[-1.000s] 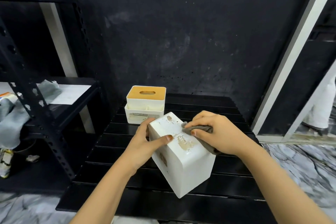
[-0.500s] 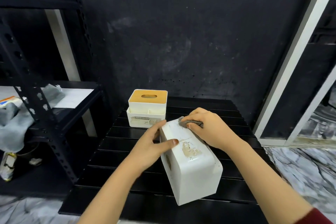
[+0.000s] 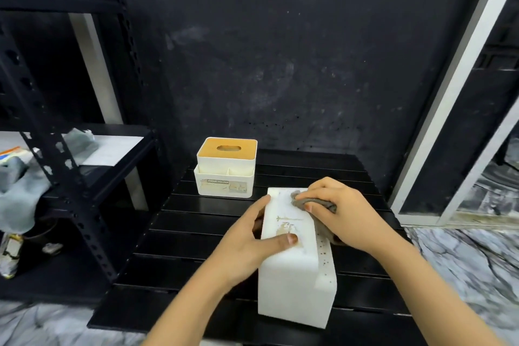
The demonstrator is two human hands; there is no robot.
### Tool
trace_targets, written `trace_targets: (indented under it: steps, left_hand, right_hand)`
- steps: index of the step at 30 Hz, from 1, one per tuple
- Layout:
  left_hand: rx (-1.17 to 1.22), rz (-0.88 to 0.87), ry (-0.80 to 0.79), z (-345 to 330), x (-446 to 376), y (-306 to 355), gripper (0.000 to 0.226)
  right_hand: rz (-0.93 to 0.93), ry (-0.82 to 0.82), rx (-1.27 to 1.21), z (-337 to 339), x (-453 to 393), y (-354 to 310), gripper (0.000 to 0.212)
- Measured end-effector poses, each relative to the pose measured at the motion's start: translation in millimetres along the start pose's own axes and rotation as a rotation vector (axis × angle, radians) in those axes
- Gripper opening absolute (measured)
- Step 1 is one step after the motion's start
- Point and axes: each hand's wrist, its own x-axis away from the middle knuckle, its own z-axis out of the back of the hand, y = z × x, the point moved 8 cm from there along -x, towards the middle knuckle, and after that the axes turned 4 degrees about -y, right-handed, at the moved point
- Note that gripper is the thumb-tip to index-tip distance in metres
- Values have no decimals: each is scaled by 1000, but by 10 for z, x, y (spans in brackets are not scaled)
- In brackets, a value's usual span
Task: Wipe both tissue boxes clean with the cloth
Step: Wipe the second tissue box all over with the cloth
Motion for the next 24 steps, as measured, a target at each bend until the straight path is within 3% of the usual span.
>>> trace_targets:
  steps: [7, 11, 14, 18, 21, 24]
  left_hand:
    - [-72, 41, -196, 56, -150, 47, 98]
    - [-113, 35, -229, 145, -193, 117, 77]
    - [-158, 7, -131, 268, -204, 165, 48]
    - [-255, -82, 195, 489, -119, 190, 14]
    - [-224, -102, 327, 479, -12, 132, 10]
    - [-82, -59, 344, 334, 50, 1, 21]
  right_hand:
    - [-97, 50, 14, 78, -209, 218, 25]
    - [-131, 119, -58, 87, -146, 257, 23]
    - [-171, 183, -89, 115, -68, 301, 23]
    - [-232, 262, -110, 128, 34, 335, 22]
    - [-265, 319, -80, 106, 97, 313, 23]
    - [-252, 332, -17, 93, 125, 262, 24]
